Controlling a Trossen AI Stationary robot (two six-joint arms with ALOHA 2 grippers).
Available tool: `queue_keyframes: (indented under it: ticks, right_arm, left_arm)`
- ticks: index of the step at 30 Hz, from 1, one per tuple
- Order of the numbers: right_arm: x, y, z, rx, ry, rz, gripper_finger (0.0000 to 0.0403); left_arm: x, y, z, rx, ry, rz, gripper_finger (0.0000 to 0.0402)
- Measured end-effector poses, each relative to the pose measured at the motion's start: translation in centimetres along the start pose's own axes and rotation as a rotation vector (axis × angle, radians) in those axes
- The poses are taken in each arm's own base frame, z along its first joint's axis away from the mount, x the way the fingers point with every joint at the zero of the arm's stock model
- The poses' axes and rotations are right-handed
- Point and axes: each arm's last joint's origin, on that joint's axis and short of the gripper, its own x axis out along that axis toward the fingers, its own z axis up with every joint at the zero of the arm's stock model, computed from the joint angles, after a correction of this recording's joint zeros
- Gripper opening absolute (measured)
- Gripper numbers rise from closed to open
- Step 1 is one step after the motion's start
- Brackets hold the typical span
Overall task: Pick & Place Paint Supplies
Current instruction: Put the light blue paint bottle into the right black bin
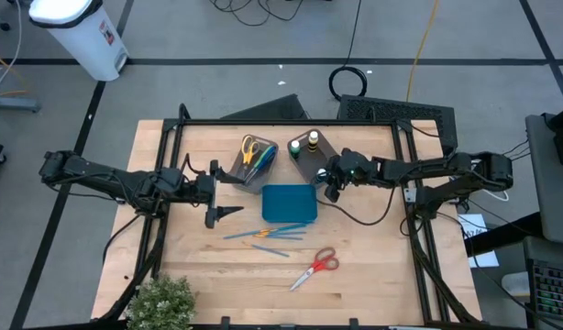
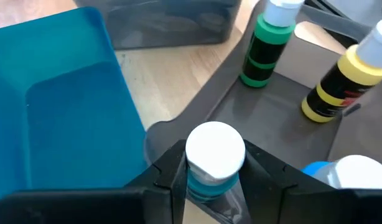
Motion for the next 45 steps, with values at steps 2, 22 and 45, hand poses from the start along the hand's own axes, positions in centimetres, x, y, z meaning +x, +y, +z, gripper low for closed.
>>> queue_keyframes:
  ticks: [2, 22, 45]
  right_arm:
    - [0.0, 0.1, 0.0, -0.006, -0.004, -0.009, 0.0106]
    - [0.5, 0.2, -0.3, -0.045, 0.014, -0.018, 0.0106]
    - [2.0, 0.5, -0.5, -0.062, -0.008, -0.011, 0.0139]
  left_arm:
    - [0.0, 0.0, 0.0, -0.001, 0.0, 0.0, 0.0365]
    - [0.0, 0.0, 0.0, -0.003, 0.0, 0.0, 0.0365]
    - [0.0, 0.0, 0.0, -0.004, 0.0, 0.0, 0.0365]
